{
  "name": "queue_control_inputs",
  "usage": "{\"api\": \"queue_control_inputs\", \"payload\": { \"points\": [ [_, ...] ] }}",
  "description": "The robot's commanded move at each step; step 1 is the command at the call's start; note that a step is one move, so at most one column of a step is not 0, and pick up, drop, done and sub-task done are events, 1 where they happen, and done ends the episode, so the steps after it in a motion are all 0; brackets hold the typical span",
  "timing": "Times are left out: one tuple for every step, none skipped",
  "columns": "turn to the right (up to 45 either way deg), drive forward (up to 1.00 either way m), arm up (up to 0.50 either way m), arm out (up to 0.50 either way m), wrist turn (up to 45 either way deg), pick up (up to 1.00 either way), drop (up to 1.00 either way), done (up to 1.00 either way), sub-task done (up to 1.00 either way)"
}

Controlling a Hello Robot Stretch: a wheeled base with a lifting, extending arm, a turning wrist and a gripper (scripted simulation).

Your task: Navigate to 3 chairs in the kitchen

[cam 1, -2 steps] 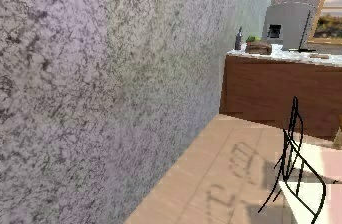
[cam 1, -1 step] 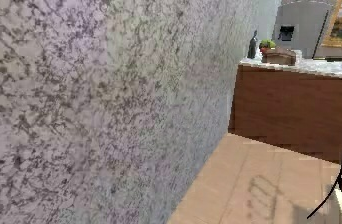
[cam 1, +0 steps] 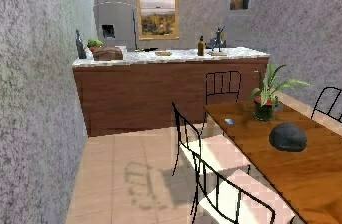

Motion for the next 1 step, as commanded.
{"api": "queue_control_inputs", "payload": {
  "points": [
    [12.0,0.00,0.00,0.00,0.0,0.00,0.00,0.00,0.00]
  ]
}}
